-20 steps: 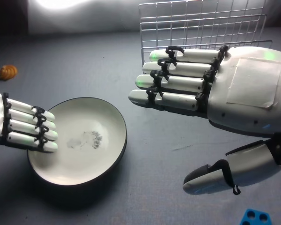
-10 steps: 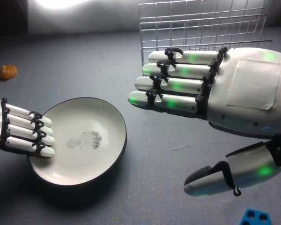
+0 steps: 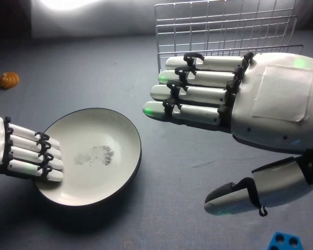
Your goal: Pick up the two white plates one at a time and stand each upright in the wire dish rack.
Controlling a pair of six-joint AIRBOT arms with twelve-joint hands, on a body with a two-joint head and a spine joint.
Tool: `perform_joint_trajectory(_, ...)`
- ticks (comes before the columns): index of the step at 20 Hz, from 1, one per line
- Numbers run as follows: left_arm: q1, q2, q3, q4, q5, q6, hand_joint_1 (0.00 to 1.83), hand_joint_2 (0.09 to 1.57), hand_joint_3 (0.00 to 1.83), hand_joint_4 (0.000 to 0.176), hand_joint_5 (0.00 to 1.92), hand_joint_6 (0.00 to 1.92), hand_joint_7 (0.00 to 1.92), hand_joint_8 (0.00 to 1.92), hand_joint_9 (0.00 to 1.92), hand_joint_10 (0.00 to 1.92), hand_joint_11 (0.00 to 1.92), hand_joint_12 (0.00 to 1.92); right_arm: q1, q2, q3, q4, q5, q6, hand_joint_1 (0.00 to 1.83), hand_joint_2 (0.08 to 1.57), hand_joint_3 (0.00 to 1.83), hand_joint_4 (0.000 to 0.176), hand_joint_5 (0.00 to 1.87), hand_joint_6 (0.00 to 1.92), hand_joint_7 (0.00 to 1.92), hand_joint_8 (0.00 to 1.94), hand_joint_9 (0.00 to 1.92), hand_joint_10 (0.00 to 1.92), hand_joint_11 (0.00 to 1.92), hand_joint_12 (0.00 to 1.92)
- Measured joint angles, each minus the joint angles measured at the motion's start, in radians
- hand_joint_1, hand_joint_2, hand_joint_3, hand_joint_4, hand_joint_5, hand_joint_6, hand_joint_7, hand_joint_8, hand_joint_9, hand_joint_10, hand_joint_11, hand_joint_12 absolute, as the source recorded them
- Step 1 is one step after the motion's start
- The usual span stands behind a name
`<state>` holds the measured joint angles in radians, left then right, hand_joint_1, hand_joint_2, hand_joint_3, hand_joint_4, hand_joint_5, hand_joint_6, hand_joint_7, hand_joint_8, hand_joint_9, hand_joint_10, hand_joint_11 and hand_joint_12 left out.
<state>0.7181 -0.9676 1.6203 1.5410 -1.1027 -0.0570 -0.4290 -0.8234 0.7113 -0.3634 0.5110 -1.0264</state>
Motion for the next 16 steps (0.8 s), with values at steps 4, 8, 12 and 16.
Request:
perform_joint_trajectory(4,0.009,-0.003,0.000,-0.005,0.002,0.004,0.00,1.09,0.00,0.000,0.02,0.00,0.00,0.00,0.00,0.00,0.00,0.00,0.000,0.000,0.000,0.000,0.000,-0.006,0.00,1.02,0.00,0.000,0.00,0.00,0.00,0.00,0.00,0.00,0.00,0.00)
perform_joint_trajectory(8,0.002,-0.002,-0.041,-0.009,0.018,0.008,0.00,1.09,0.00,0.000,0.02,0.00,0.00,0.00,0.00,0.00,0.00,0.00,0.000,-0.001,0.000,0.000,0.000,-0.022,0.00,1.02,0.00,0.000,0.00,0.00,0.00,0.00,0.00,0.00,0.00,0.00)
perform_joint_trajectory(12,-0.008,-0.011,-0.101,-0.026,0.033,0.007,0.00,1.09,0.00,0.000,0.02,0.00,0.00,0.00,0.00,0.00,0.00,0.00,-0.008,-0.012,0.000,-0.004,-0.002,-0.043,0.00,1.02,0.00,0.000,0.00,0.00,0.00,0.00,0.00,0.00,0.00,0.00)
perform_joint_trajectory(16,-0.029,-0.027,-0.132,-0.036,0.044,0.008,0.00,1.09,0.00,0.000,0.01,0.01,0.00,0.00,0.00,0.00,0.00,0.00,-0.024,-0.012,0.000,-0.003,0.011,-0.059,0.20,1.04,0.01,0.000,0.00,0.00,0.00,0.00,0.00,0.00,0.00,0.00)
